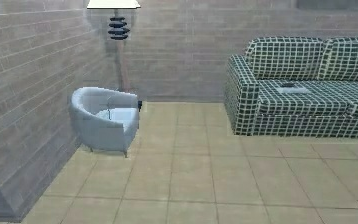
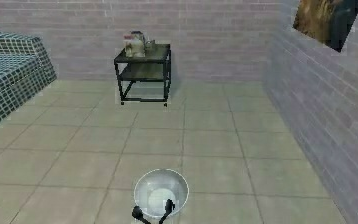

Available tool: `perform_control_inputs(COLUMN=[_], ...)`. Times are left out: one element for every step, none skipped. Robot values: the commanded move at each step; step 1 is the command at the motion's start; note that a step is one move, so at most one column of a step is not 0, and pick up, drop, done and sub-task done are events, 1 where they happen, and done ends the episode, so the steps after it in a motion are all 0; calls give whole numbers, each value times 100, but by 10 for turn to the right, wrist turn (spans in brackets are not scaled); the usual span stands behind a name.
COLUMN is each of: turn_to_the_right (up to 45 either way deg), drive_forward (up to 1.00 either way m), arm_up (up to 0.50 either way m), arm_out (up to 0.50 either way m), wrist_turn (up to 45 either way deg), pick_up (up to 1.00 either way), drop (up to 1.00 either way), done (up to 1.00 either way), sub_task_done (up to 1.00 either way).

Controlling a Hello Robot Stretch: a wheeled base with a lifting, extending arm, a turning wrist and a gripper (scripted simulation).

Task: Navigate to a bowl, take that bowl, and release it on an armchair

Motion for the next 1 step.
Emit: perform_control_inputs(turn_to_the_right=[-30], drive_forward=[0], arm_up=[0], arm_out=[0], wrist_turn=[0], pick_up=[0], drop=[0], done=[0], sub_task_done=[0])
